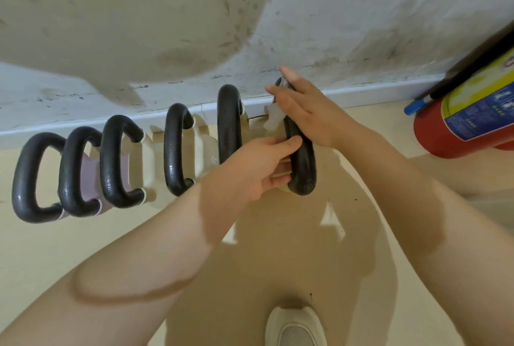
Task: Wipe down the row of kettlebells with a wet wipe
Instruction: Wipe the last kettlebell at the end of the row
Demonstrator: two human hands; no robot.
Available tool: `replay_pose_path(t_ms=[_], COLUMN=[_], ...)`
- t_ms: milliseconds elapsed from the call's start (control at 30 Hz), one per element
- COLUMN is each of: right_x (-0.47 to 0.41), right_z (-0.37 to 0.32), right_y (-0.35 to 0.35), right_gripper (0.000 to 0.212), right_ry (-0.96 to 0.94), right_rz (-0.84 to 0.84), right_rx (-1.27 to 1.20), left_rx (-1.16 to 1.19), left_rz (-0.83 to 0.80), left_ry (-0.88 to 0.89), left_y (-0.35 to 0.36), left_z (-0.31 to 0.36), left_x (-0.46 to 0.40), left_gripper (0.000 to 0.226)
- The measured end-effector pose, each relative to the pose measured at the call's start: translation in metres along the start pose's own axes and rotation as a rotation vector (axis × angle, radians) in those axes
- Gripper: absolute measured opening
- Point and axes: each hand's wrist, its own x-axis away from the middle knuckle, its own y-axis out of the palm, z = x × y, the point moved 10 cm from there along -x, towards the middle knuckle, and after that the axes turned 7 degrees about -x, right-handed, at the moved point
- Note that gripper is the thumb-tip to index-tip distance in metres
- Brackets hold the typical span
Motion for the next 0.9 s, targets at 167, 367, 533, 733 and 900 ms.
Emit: replay_pose_path(t_ms=[167,367,533,733,900], right_x=[-0.024,0.0,-0.009,-0.007,-0.02], right_z=[-0.008,-0.038,-0.021,-0.024,-0.029], right_y=[0.0,-0.023,0.005,0.038,0.03], right_gripper=[0.062,0.044,0.051,0.056,0.06], right_ry=[0.013,-0.212,-0.258,-0.29,-0.291], right_rz=[-0.038,0.185,-0.117,-0.344,-0.297], right_rx=[0.114,0.554,0.579,0.938,0.944], left_rx=[0.05,0.076,0.028,-0.006,-0.022], left_rz=[0.022,0.027,0.04,0.077,0.083], left_ry=[-0.018,0.001,0.01,-0.002,0.001], left_y=[0.002,0.002,0.004,0.002,-0.001], left_z=[-0.005,-0.004,0.003,0.002,0.004], left_x=[0.003,0.004,0.01,0.015,0.014], left_gripper=[0.018,0.009,0.009,0.018,0.014])
